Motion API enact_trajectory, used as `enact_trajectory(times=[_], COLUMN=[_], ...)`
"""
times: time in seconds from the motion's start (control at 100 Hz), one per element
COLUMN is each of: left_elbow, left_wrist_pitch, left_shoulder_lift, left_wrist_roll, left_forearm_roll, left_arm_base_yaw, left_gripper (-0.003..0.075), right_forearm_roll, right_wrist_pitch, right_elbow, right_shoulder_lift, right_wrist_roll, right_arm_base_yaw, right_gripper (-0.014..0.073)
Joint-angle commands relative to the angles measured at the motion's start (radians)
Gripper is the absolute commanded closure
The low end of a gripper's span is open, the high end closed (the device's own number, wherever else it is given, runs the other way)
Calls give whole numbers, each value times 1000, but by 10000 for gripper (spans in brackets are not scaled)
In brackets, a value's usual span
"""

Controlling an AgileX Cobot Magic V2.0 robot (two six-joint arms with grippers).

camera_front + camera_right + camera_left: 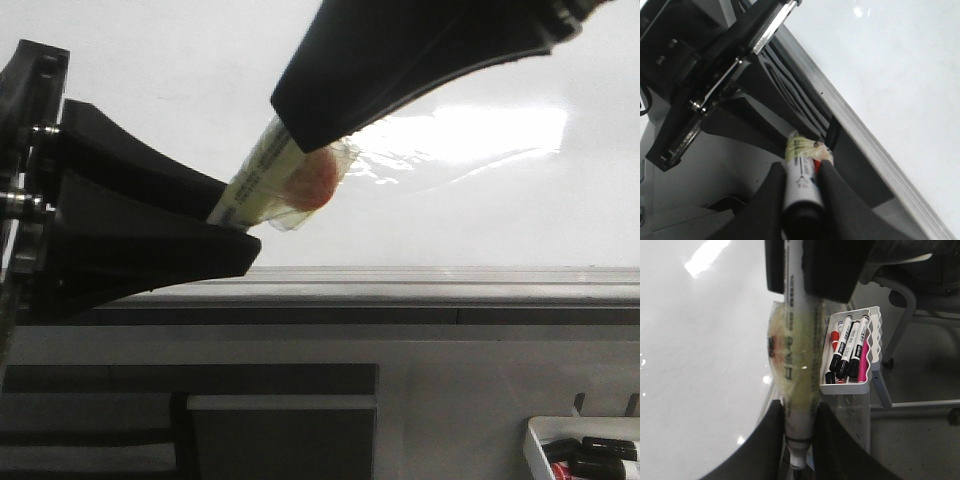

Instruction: Write number 4 on whiteboard

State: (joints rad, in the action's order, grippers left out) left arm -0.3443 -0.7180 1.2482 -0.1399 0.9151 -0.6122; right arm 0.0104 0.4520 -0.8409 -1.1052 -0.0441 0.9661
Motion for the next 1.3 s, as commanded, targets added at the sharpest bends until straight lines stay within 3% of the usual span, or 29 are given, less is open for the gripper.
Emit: enact_trajectory(times=[0.0, 0.1, 0.25, 0.32, 0.46, 0.7, 0.88, 1.29], left_elbow=[-25, -25, -25, -25, -24, -22, -22, -22], left_wrist_pitch=[-80, -82, -84, -73, 4, 416, 413, 385], left_shoulder_lift=[-24, -24, -28, -47, -152, -390, -454, -447], left_wrist_roll=[-3, -3, -3, -10, -62, -62, -62, -62], left_forearm_roll=[-40, -40, -45, -45, -106, -239, -353, -358], left_arm_base_yaw=[-5, -5, -5, -5, -5, 33, 71, 73], left_gripper=[729, 634, 379, 331, 332, 332, 332, 333], right_forearm_roll=[-10, -10, -10, -10, -5, -10, -10, -18], right_wrist_pitch=[-80, -85, -85, -85, -64, -76, -91, -133], right_elbow=[-34, -34, -34, -35, -61, -149, -219, -279], right_shoulder_lift=[10, 10, 10, 10, 10, -7, -62, -183], right_wrist_roll=[-8, -8, -8, -8, -5, -5, -7, -7], right_arm_base_yaw=[1, 1, 1, -1, -43, -179, -245, -292], right_gripper=[656, 656, 656, 656, 656, 656, 656, 656])
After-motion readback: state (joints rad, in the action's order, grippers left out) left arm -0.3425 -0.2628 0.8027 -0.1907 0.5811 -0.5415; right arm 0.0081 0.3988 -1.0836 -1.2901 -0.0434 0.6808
